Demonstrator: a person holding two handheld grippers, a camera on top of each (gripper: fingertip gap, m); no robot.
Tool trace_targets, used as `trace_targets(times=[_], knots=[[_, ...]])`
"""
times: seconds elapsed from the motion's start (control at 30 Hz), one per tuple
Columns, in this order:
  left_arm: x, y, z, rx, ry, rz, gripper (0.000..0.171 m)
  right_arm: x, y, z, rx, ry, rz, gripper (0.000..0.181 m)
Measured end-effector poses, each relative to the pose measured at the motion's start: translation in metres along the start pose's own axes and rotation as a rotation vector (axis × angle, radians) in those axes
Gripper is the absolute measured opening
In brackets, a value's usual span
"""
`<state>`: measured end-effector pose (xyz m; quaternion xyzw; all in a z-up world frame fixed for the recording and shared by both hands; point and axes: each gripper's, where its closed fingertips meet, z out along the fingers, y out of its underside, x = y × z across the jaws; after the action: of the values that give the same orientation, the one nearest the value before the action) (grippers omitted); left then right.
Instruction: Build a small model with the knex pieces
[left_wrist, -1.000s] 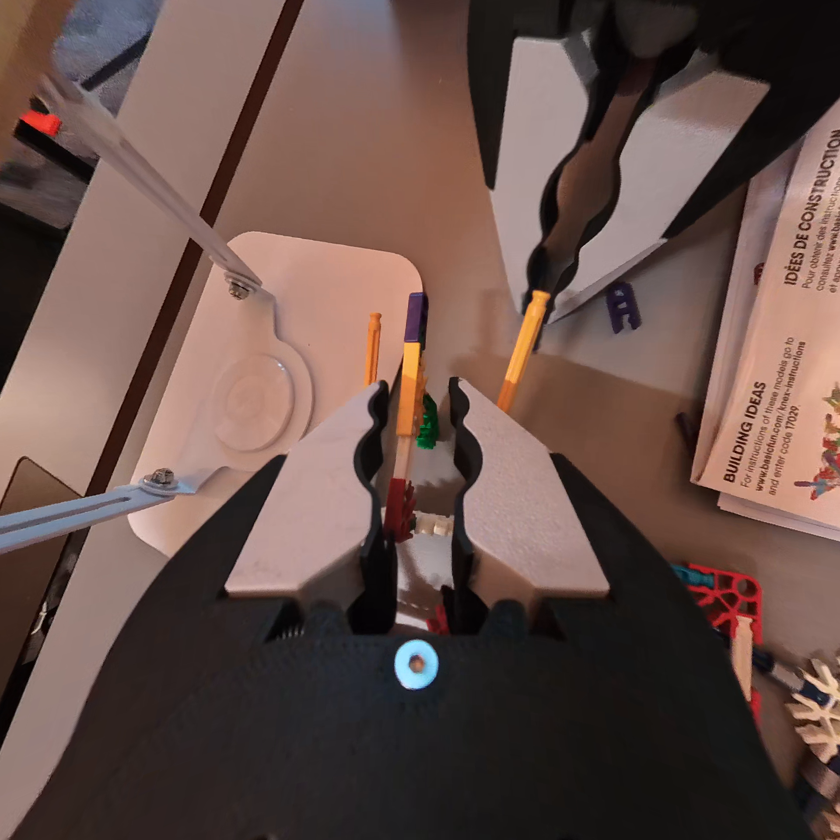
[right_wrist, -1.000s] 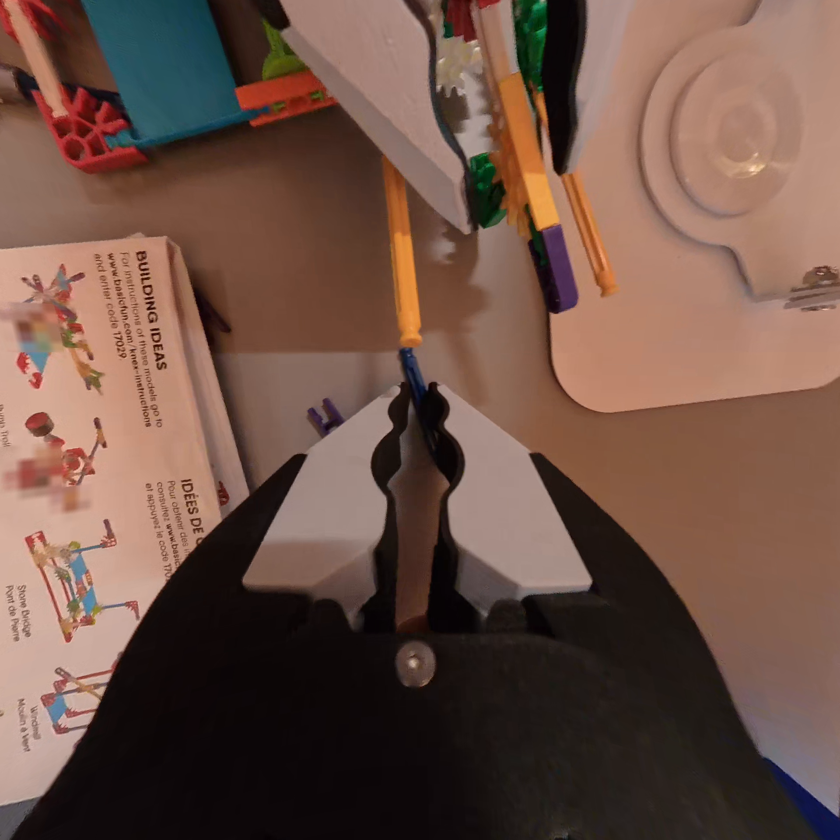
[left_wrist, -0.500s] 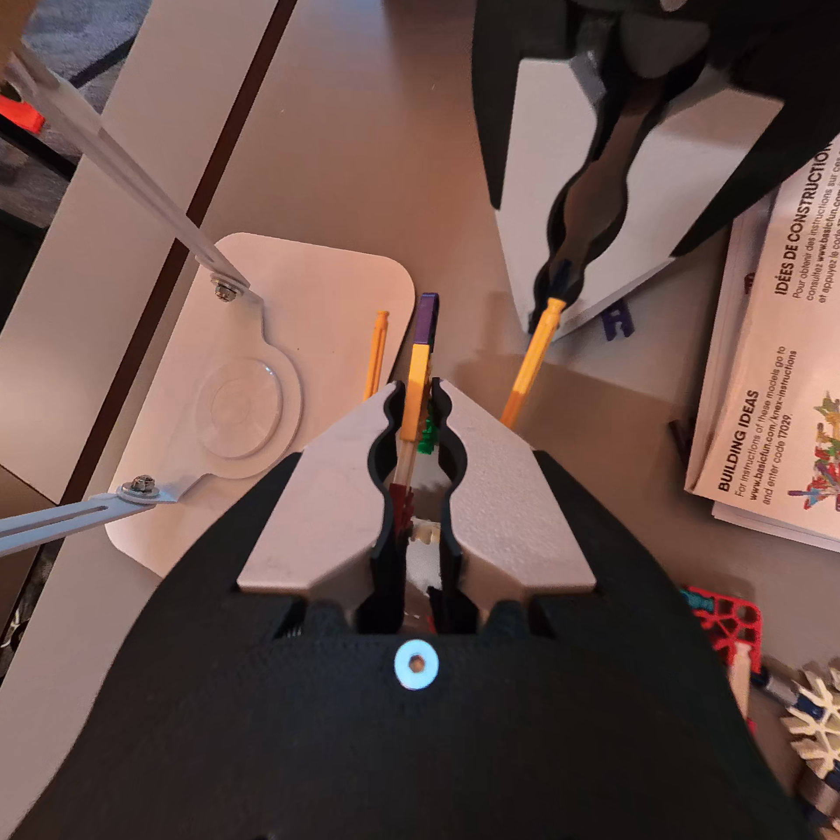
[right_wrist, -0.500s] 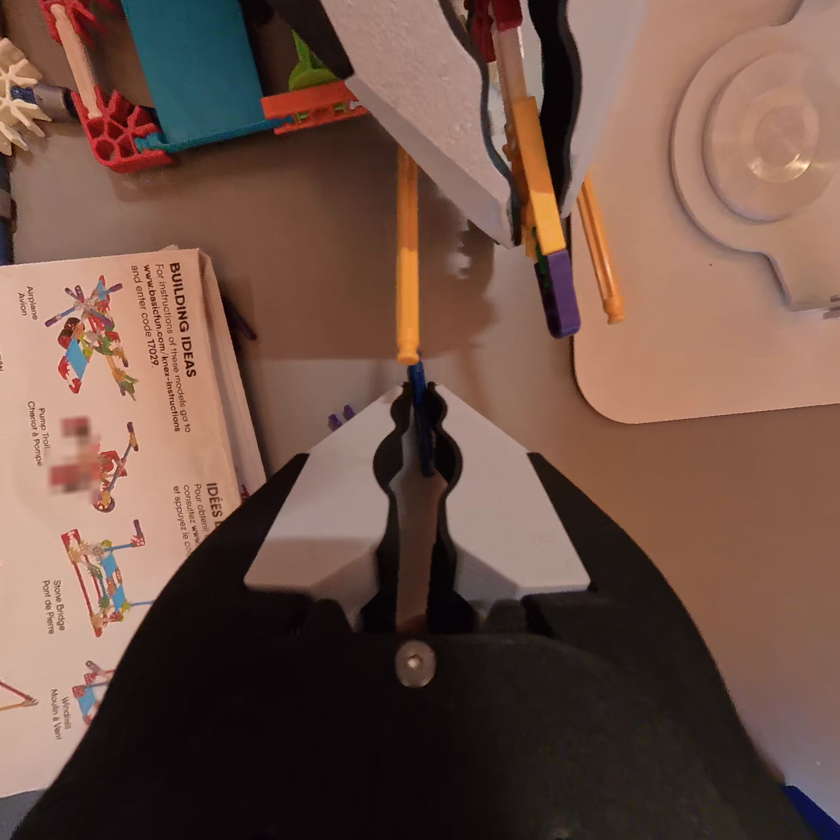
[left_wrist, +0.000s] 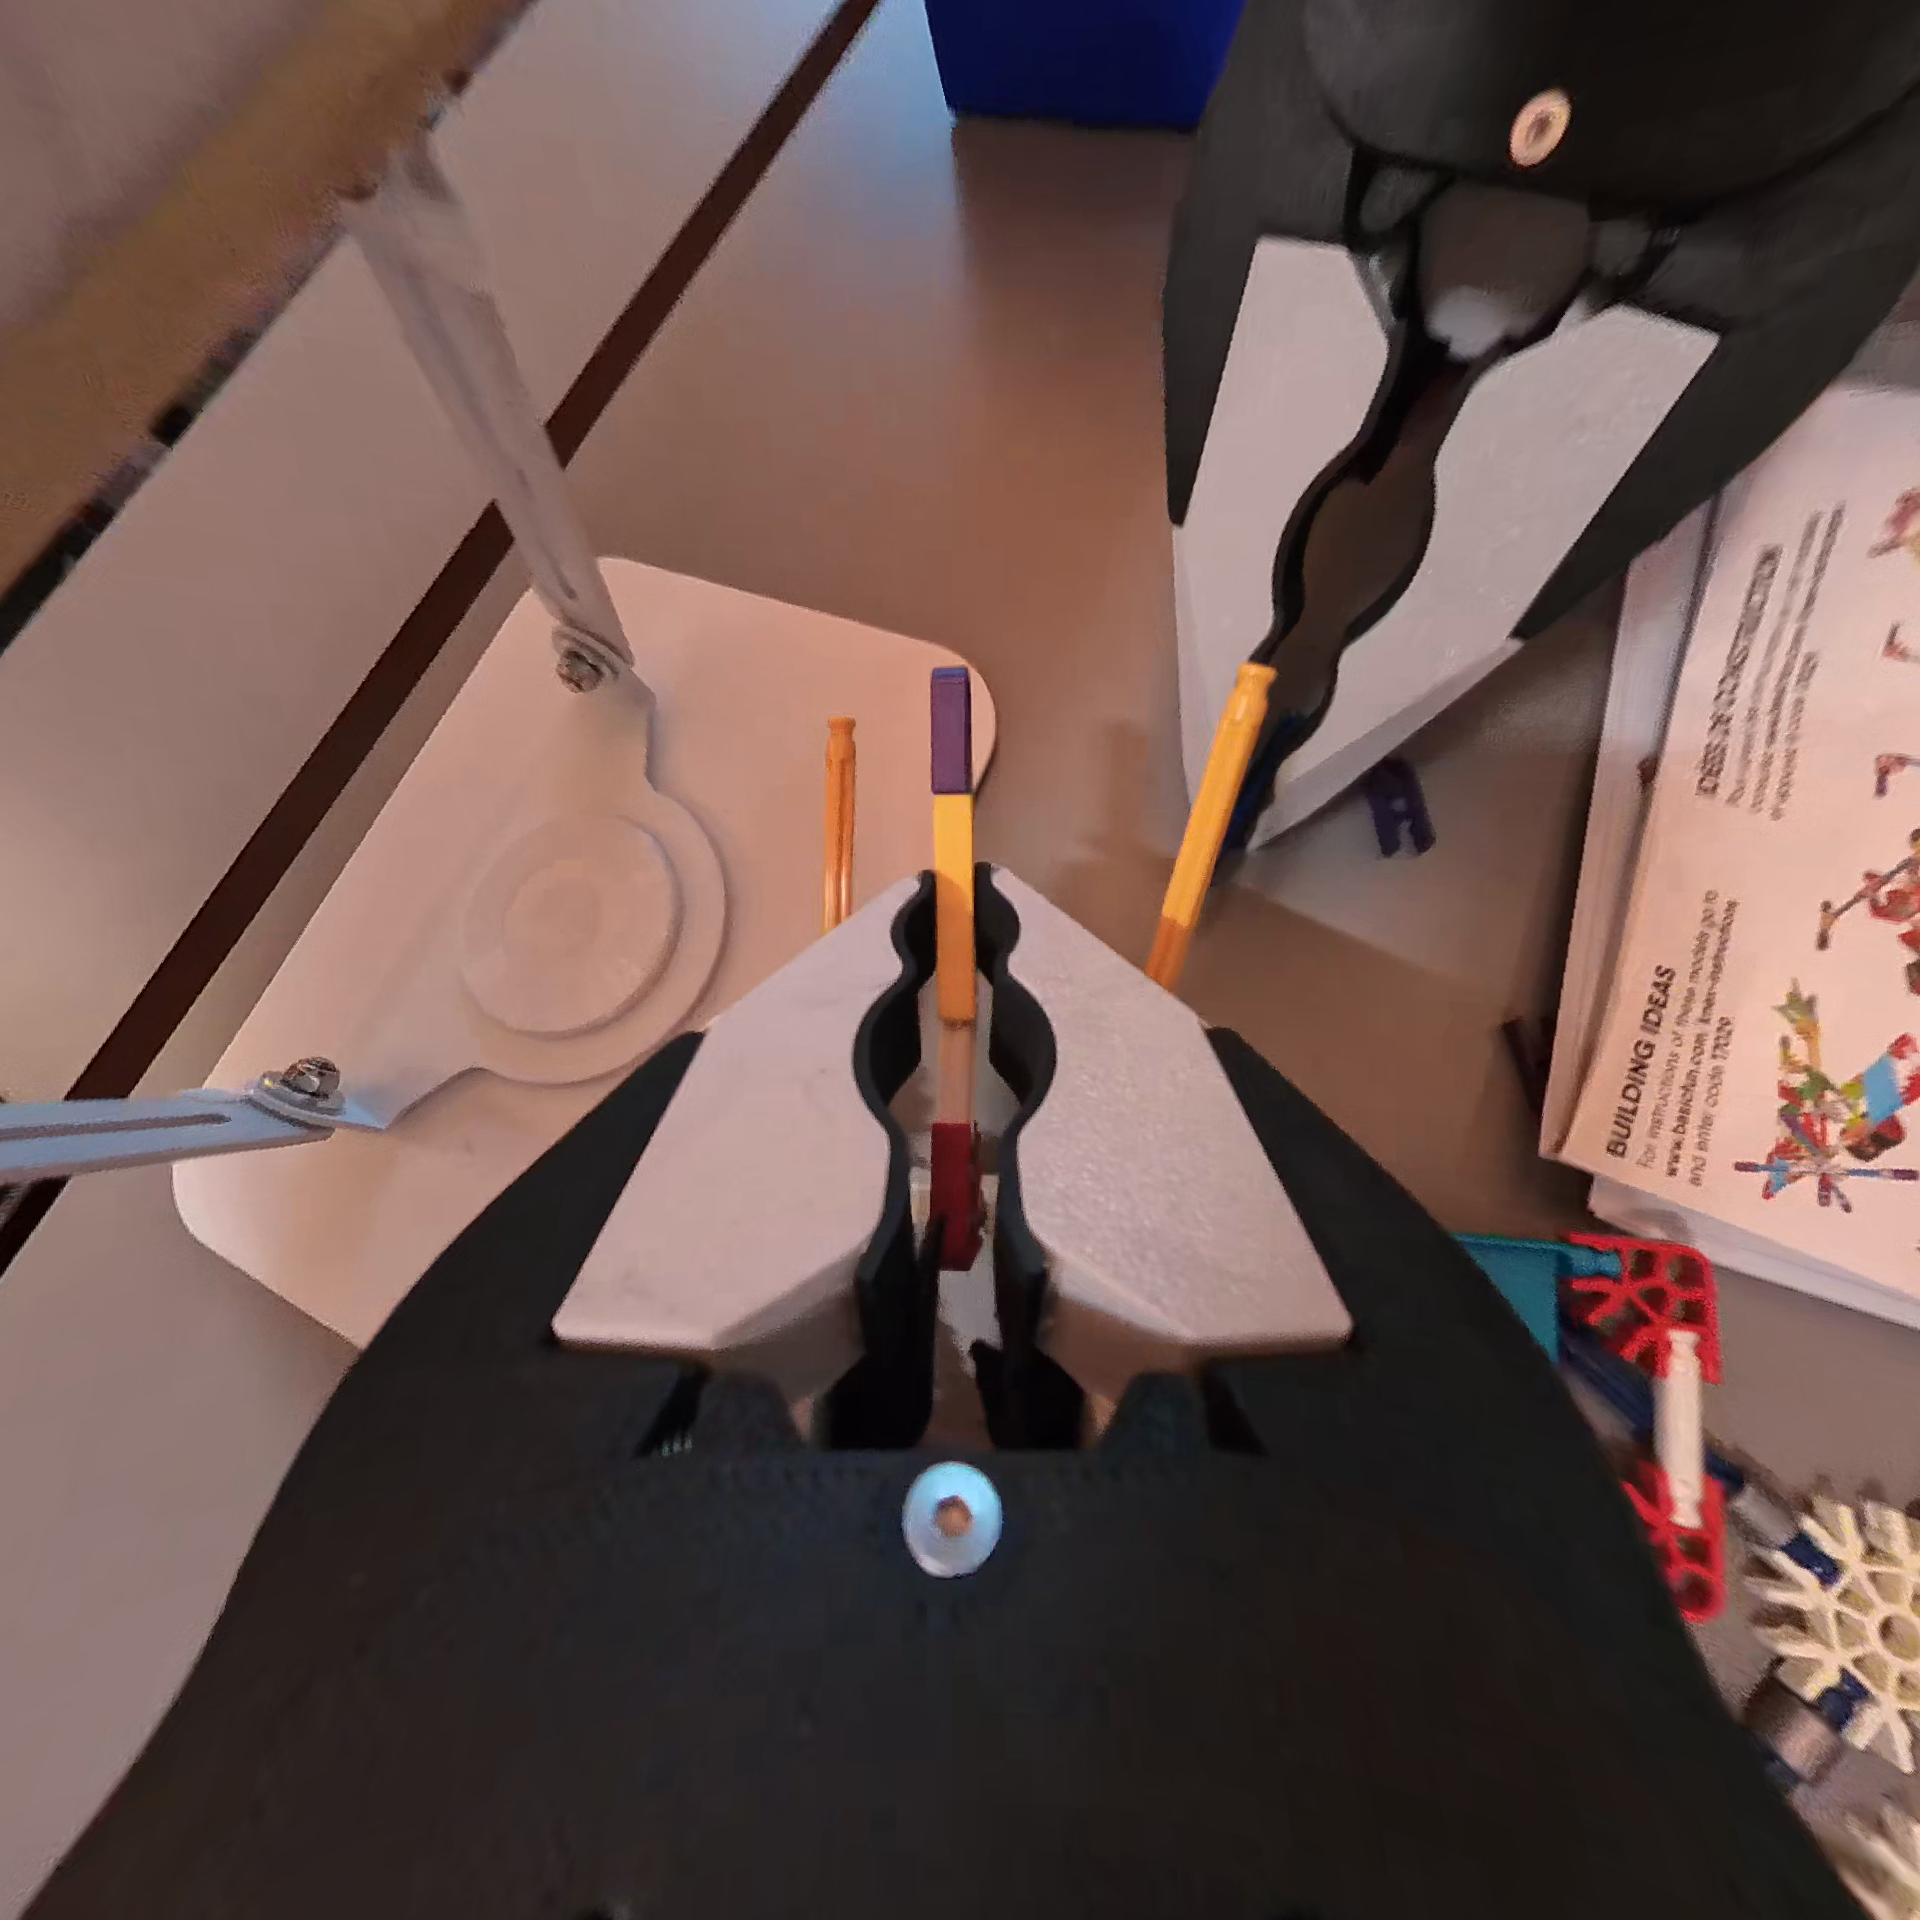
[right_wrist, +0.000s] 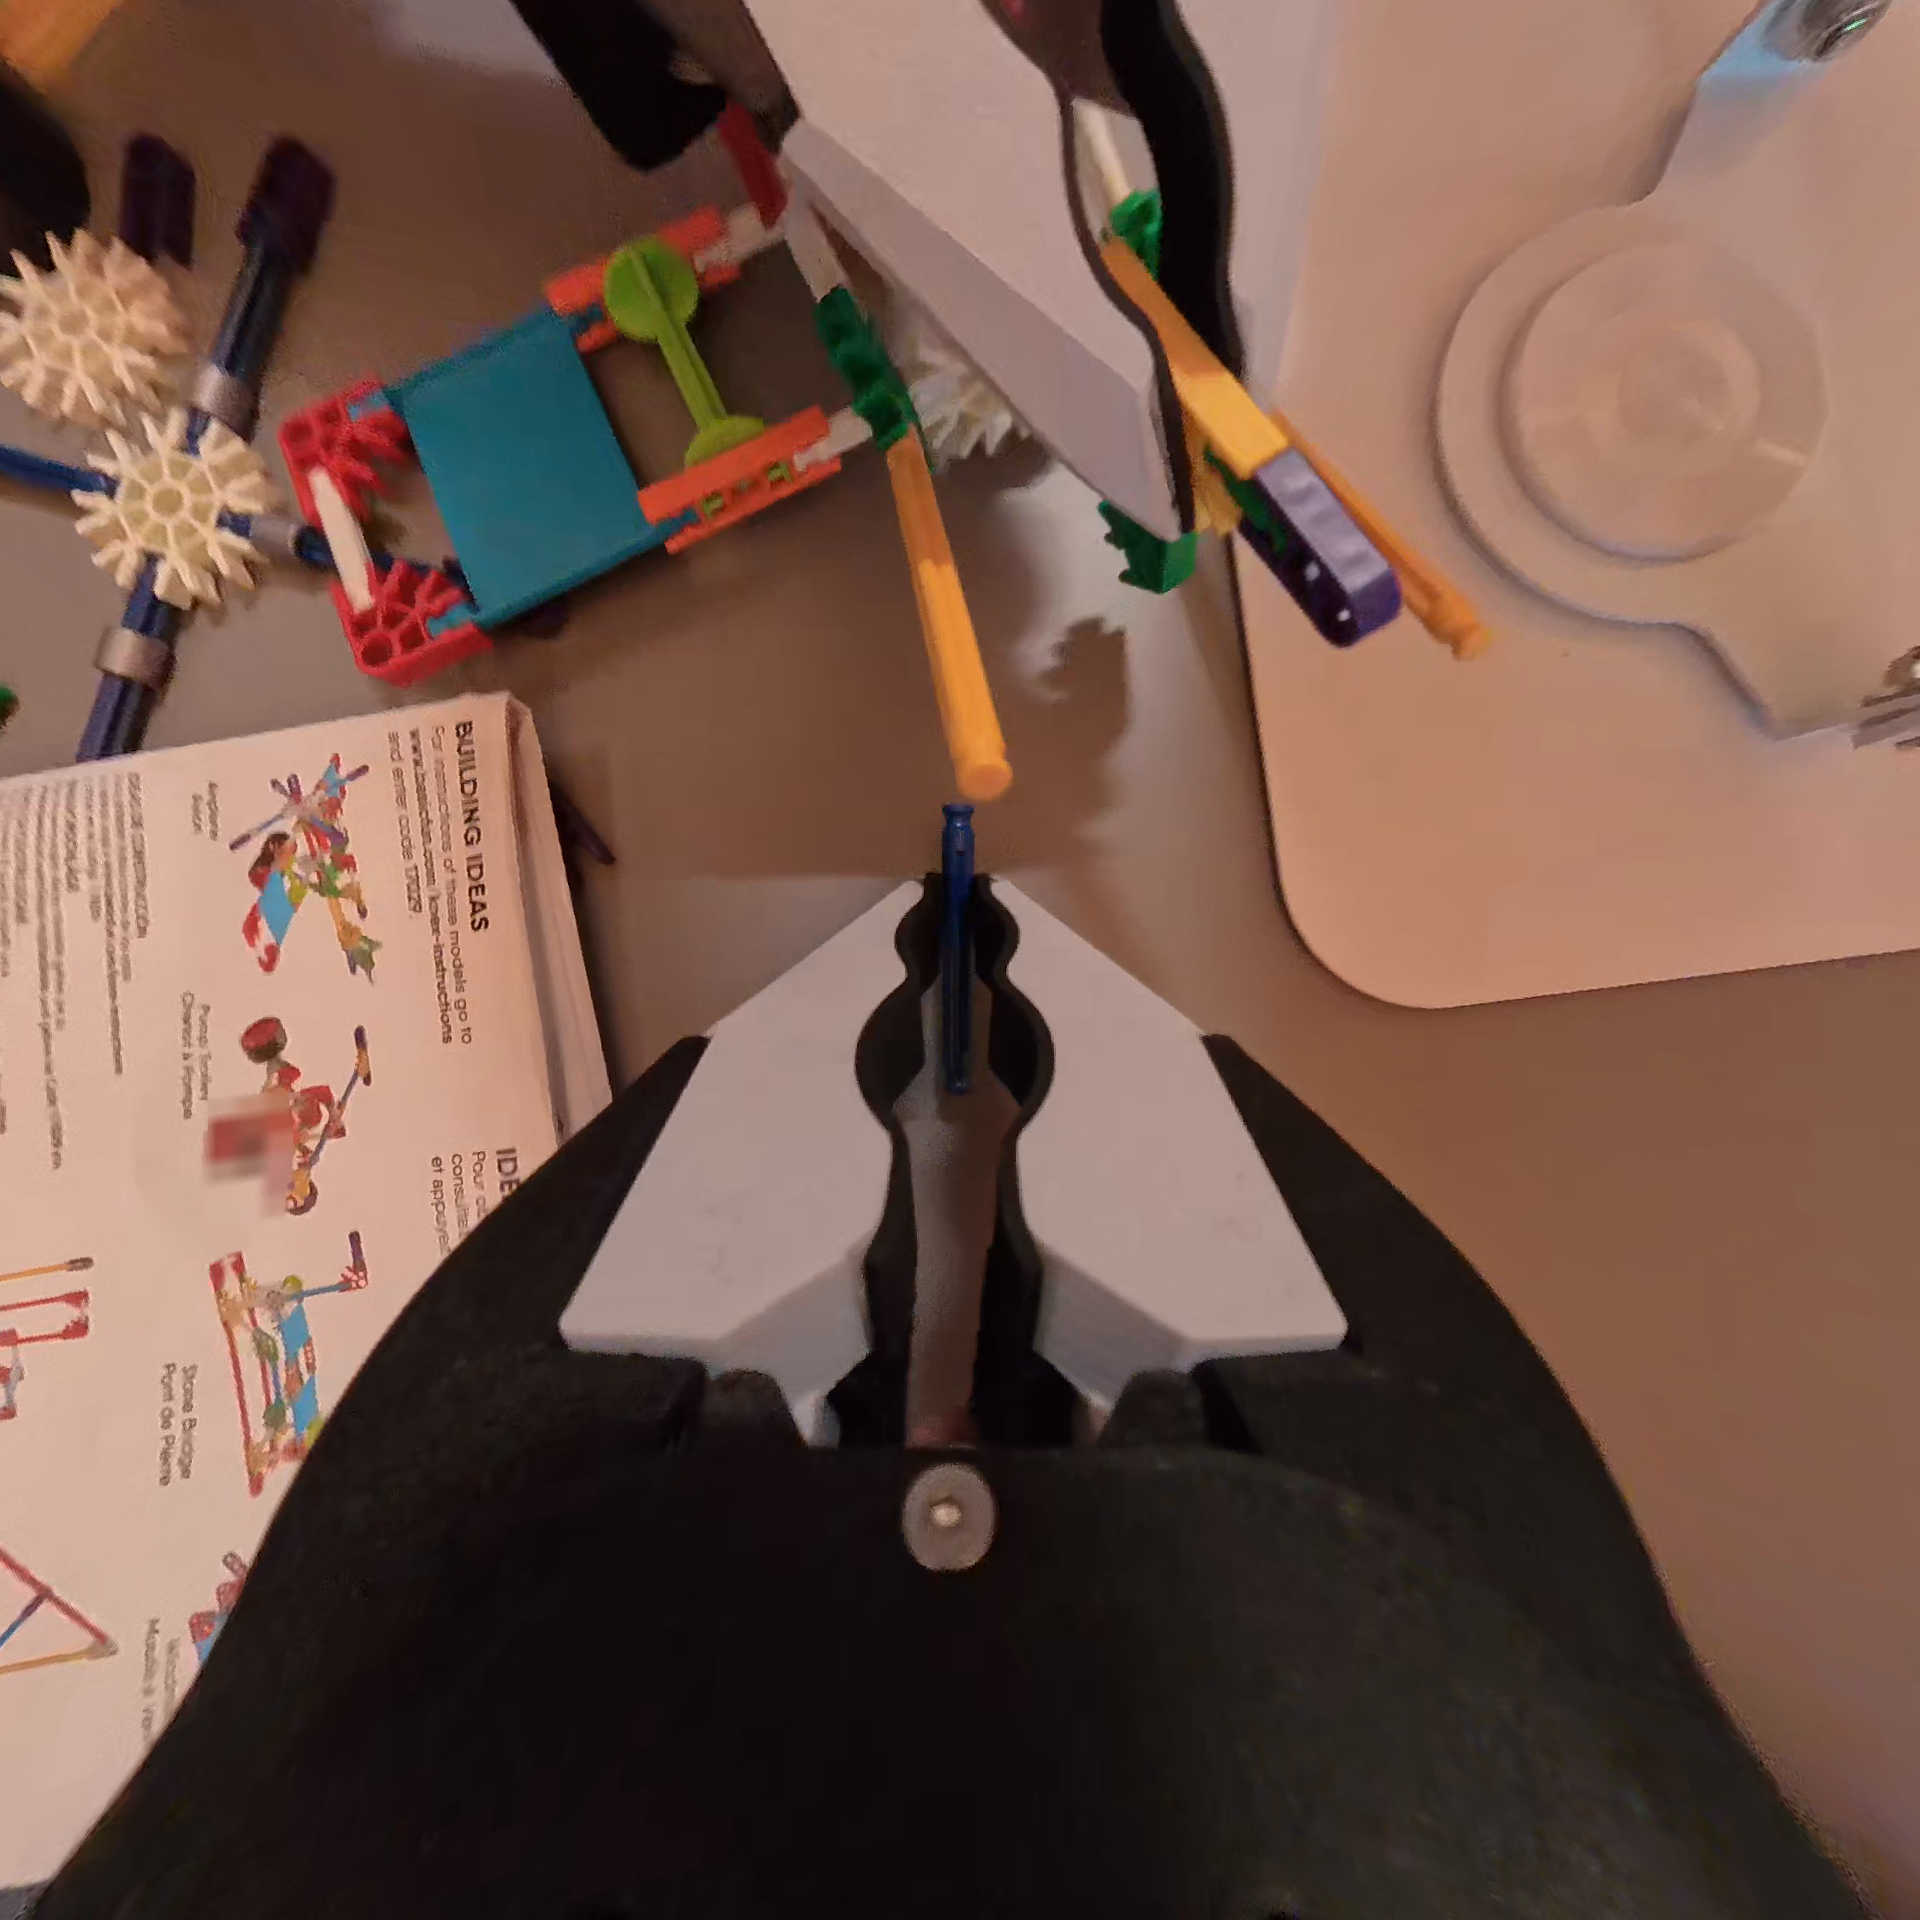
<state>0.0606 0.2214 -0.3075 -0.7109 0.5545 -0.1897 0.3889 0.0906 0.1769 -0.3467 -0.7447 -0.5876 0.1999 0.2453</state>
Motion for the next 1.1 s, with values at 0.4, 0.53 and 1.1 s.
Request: trace_targets(times=[0.4, 0.53, 1.1], knots=[[-0.018, -0.056, -0.045, 0.433, 0.088, -0.266, 0.004, 0.019, -0.064, -0.038, 0.476, 0.013, 0.154, 0.003], [-0.021, -0.069, -0.06, 0.571, 0.137, -0.337, 0.004, 0.025, -0.075, -0.051, 0.599, 0.024, 0.163, 0.002], [-0.017, -0.057, -0.074, 0.691, 0.334, -0.414, 0.006, 0.029, -0.085, -0.051, 0.755, 0.04, 0.159, 0.002]])
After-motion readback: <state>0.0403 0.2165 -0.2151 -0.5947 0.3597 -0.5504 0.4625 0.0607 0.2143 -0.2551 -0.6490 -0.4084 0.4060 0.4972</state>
